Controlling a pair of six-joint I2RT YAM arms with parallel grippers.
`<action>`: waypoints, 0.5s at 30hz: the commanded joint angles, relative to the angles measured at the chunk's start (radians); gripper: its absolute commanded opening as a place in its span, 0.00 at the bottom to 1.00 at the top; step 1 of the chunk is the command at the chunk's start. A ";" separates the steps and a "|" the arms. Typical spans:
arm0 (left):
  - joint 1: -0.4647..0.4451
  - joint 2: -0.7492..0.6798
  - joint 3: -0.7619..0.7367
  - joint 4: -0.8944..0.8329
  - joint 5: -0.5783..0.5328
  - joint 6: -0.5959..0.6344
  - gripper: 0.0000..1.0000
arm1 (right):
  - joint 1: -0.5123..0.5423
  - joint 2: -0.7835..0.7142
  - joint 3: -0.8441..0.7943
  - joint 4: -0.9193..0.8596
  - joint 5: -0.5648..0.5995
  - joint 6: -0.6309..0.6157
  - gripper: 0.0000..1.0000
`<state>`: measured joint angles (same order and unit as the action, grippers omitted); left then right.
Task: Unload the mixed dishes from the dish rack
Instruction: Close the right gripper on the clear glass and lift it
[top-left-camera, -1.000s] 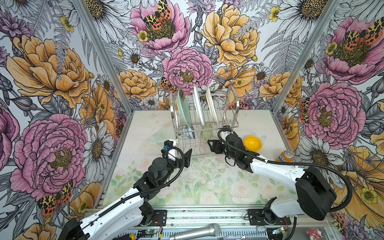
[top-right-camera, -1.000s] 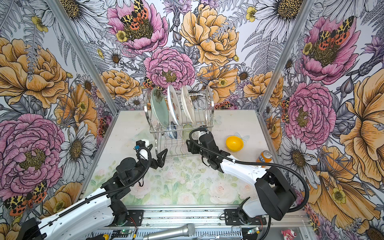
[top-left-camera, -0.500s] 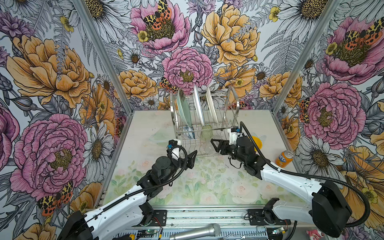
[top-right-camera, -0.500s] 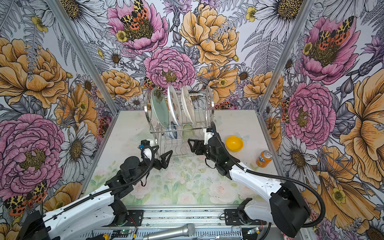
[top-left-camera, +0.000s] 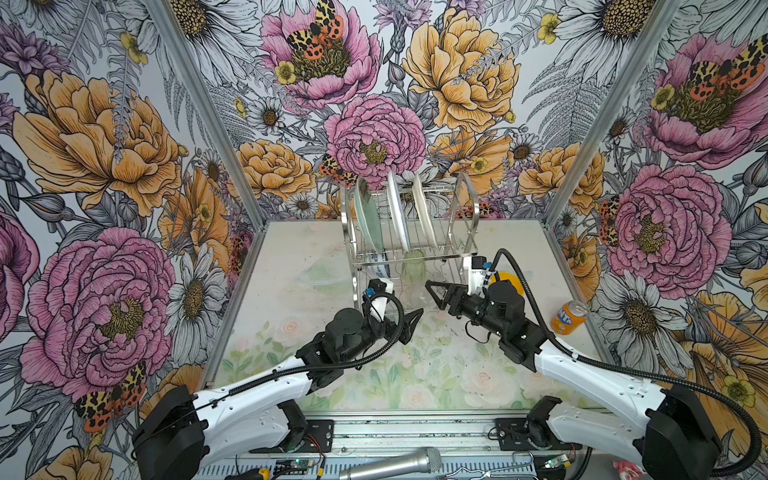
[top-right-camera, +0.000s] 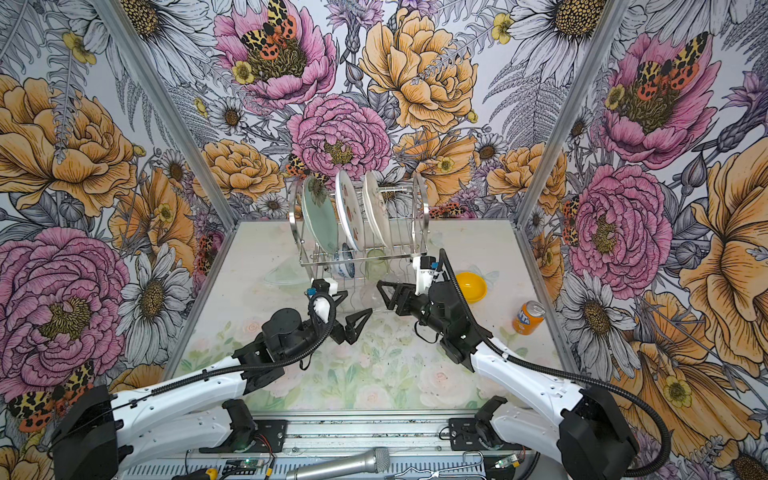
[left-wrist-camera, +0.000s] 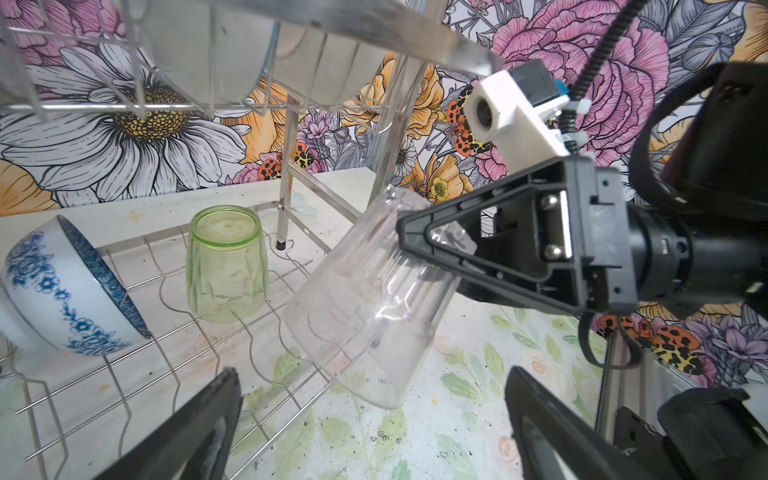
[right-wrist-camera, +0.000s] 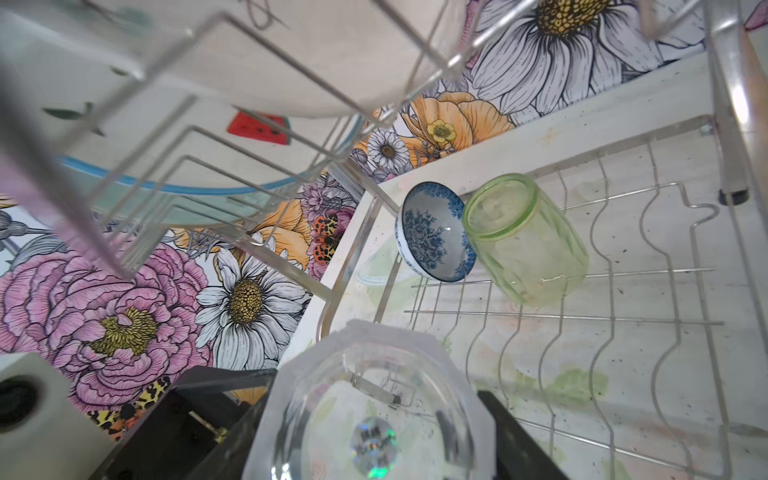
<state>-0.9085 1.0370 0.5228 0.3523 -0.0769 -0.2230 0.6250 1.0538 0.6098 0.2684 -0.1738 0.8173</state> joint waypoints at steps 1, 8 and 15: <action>-0.012 0.012 0.028 0.045 0.022 0.028 0.99 | -0.001 -0.065 -0.005 0.106 -0.006 0.009 0.60; -0.021 0.021 0.033 0.059 0.022 0.033 0.99 | -0.001 -0.110 -0.026 0.104 -0.009 0.025 0.59; -0.035 0.032 0.046 0.065 0.025 0.034 0.99 | -0.001 -0.118 -0.025 0.109 -0.035 0.047 0.59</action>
<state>-0.9325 1.0653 0.5335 0.3866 -0.0765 -0.2073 0.6258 0.9630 0.5907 0.3206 -0.1860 0.8459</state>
